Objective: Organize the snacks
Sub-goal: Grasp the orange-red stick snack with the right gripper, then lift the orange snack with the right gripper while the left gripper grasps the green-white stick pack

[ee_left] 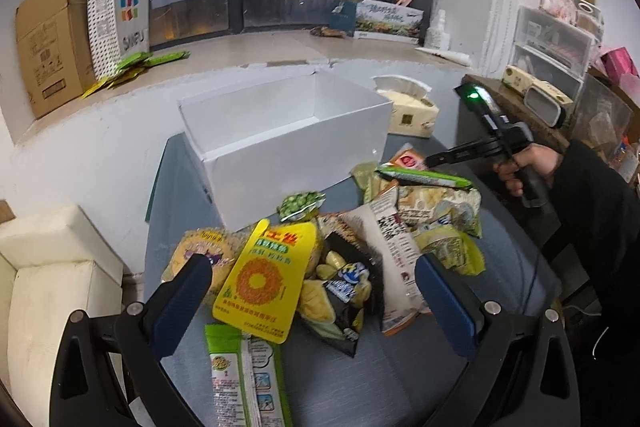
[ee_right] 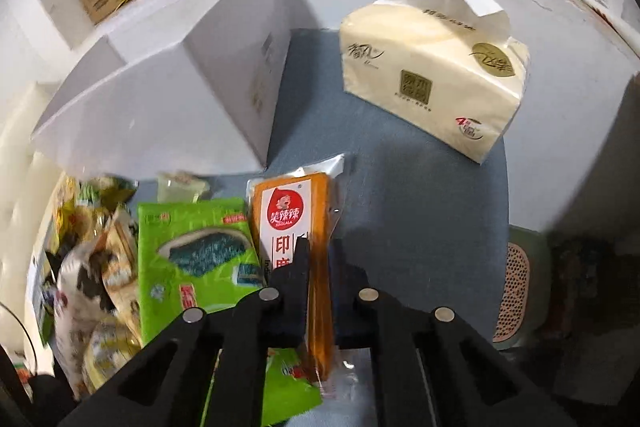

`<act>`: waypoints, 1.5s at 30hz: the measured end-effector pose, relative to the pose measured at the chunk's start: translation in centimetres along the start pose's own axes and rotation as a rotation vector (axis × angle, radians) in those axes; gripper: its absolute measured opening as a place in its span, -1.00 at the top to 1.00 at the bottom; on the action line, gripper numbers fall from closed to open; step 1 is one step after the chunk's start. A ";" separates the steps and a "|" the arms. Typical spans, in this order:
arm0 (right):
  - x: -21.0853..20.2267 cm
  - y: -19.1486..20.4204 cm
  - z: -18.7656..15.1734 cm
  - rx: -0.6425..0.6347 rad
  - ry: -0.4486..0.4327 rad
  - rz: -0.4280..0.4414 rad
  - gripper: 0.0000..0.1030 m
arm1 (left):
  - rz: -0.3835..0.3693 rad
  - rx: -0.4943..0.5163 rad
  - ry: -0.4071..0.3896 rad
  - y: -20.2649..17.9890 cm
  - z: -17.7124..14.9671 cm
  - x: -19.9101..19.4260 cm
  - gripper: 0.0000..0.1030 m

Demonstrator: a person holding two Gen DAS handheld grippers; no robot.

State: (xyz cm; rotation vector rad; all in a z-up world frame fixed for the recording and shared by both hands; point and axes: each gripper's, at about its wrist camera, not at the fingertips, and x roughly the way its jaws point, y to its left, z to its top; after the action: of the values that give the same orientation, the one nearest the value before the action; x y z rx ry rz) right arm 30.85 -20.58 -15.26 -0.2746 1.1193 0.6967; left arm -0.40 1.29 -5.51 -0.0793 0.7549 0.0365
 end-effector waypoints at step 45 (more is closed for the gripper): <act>-8.1 1.1 -1.8 0.013 -0.168 -0.061 0.75 | 0.036 0.031 0.141 2.0 -4.2 2.9 -1.00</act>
State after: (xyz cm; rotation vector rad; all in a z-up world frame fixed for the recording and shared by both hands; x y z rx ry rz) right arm 26.79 -23.73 -8.65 -0.2336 0.9514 0.6466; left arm -1.30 2.97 -10.65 -0.0394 0.8973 0.0542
